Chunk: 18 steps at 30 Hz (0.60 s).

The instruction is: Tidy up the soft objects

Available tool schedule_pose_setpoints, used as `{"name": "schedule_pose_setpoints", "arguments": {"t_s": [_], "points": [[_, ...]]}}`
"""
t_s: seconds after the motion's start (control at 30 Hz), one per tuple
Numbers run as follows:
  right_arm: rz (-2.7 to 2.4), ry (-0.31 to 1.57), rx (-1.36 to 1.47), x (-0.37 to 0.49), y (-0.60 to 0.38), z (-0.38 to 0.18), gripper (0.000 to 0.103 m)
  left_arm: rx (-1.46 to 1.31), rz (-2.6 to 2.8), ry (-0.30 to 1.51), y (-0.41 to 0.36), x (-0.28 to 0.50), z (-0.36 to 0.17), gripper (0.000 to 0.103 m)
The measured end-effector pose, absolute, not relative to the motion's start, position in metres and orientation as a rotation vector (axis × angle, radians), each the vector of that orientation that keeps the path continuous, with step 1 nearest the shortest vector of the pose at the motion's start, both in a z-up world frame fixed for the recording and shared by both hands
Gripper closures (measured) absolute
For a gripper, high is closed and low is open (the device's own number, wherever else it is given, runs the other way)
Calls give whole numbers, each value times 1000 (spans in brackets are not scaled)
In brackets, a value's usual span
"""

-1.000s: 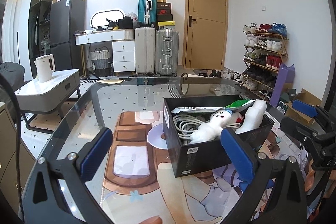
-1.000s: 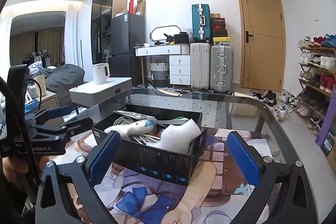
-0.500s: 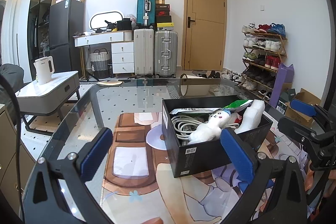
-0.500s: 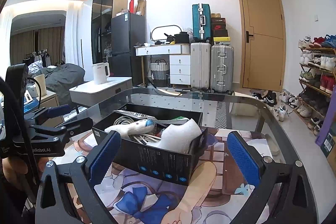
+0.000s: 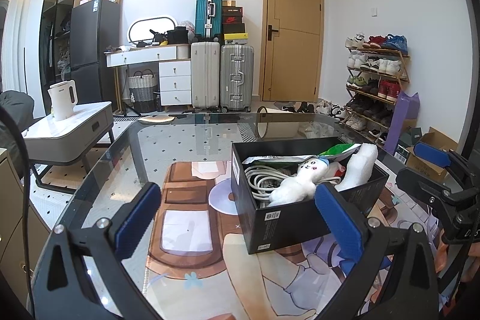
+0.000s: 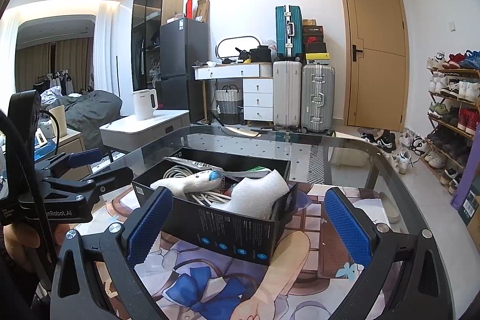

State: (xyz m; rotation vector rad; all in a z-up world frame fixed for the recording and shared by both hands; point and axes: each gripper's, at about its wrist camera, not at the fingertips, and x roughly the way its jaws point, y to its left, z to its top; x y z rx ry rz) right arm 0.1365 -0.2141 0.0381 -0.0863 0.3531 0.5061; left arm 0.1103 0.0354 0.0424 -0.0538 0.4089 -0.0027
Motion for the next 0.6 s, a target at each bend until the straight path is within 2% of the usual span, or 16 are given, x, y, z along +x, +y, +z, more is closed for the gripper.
{"name": "schedule_pose_setpoints", "arguments": {"t_s": [0.6], "points": [[506,353,-87,137,-214,38,0,-56,1,404,34,109,48,0]]}}
